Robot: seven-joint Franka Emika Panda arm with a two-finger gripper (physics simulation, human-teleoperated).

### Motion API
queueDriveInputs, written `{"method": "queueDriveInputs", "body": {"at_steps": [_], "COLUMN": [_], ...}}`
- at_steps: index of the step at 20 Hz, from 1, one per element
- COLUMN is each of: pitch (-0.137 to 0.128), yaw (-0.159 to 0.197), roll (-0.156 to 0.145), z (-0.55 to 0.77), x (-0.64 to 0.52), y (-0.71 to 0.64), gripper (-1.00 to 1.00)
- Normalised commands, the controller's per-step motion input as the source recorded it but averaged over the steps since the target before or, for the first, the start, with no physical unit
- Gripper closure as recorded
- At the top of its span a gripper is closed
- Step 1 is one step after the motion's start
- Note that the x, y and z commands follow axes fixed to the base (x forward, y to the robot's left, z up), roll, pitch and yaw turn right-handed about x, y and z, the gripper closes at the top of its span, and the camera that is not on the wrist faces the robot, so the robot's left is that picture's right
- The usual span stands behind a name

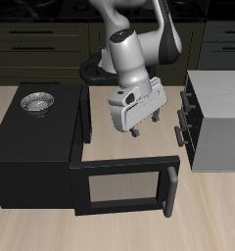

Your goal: Close the top and middle drawer of the white cabinet and close the microwave

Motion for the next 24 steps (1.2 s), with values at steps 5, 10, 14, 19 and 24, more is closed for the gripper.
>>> {"method": "queueDriveInputs", "body": {"at_steps": [5, 10, 14, 19, 24], "pitch": [0.039, 0.091, 0.064, 0.007, -0.003], "yaw": [-0.258, -0.221, -0.19, -0.106, -0.06], "roll": [-0.077, -0.058, -0.019, -0.027, 0.002], "z": [0.43, 0.25, 0.28, 0.34, 0.2], "x": [0.21, 0.15, 0.08, 0.08, -0.01], "y": [-0.41, -0.26, -0.15, -0.11, 0.01], "gripper": [-1.0, -1.0, -1.0, -1.0, -1.0]}}
